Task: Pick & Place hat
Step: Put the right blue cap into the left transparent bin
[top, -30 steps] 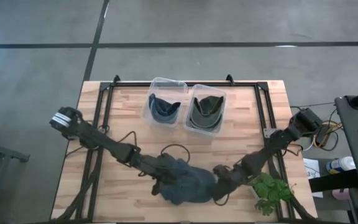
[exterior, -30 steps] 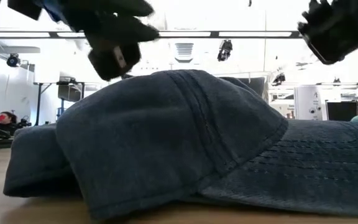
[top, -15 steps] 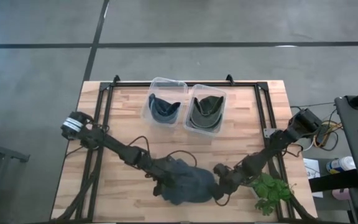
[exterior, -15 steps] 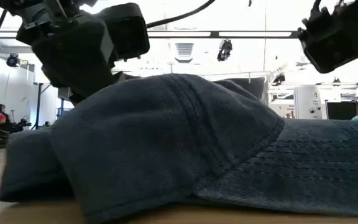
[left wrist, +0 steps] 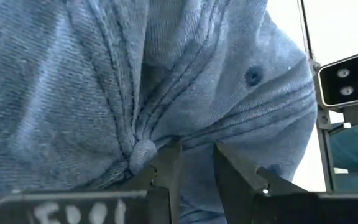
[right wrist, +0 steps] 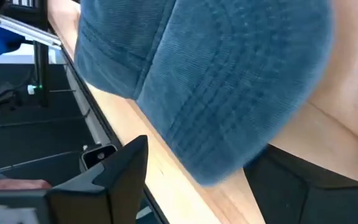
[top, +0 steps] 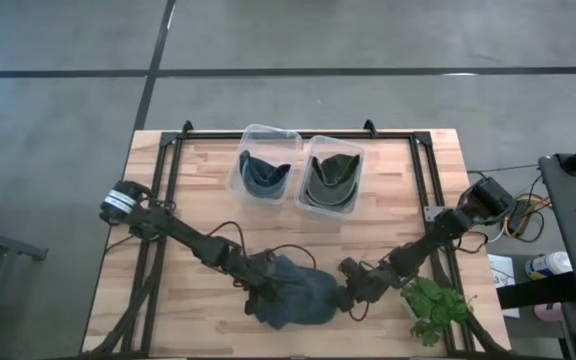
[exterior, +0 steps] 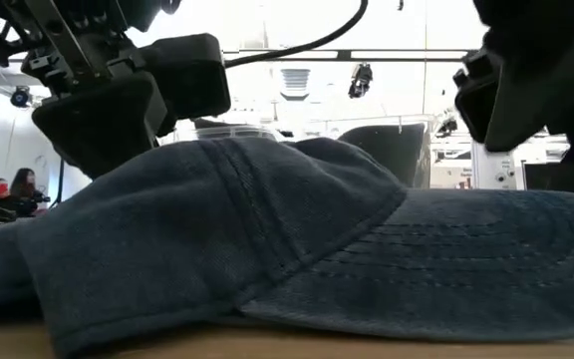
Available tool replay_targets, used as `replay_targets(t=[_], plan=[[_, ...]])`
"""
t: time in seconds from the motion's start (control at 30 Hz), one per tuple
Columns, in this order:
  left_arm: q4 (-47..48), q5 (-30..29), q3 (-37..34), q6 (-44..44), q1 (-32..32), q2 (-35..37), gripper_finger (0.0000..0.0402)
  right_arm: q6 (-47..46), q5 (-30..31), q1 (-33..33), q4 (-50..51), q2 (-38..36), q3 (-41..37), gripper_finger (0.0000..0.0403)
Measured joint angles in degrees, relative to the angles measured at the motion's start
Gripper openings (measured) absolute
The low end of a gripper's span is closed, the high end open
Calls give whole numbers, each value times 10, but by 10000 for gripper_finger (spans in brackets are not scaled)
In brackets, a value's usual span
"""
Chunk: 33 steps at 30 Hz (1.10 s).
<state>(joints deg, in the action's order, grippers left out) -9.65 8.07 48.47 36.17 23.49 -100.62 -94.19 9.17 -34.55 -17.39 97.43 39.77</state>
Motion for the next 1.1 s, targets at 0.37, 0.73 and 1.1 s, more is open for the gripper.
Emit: replay_targets(t=[0.37, 0.73, 1.1], plan=[[39, 3, 0, 1, 1, 5, 90, 45, -32, 18, -60, -6, 6, 136], [142, 77, -1, 67, 4, 117, 90, 234, -17, 61, 55, -74, 75, 15], [210, -49, 0, 159, 12, 419, 90, 613, 115, 136, 455, -111, 358, 14]])
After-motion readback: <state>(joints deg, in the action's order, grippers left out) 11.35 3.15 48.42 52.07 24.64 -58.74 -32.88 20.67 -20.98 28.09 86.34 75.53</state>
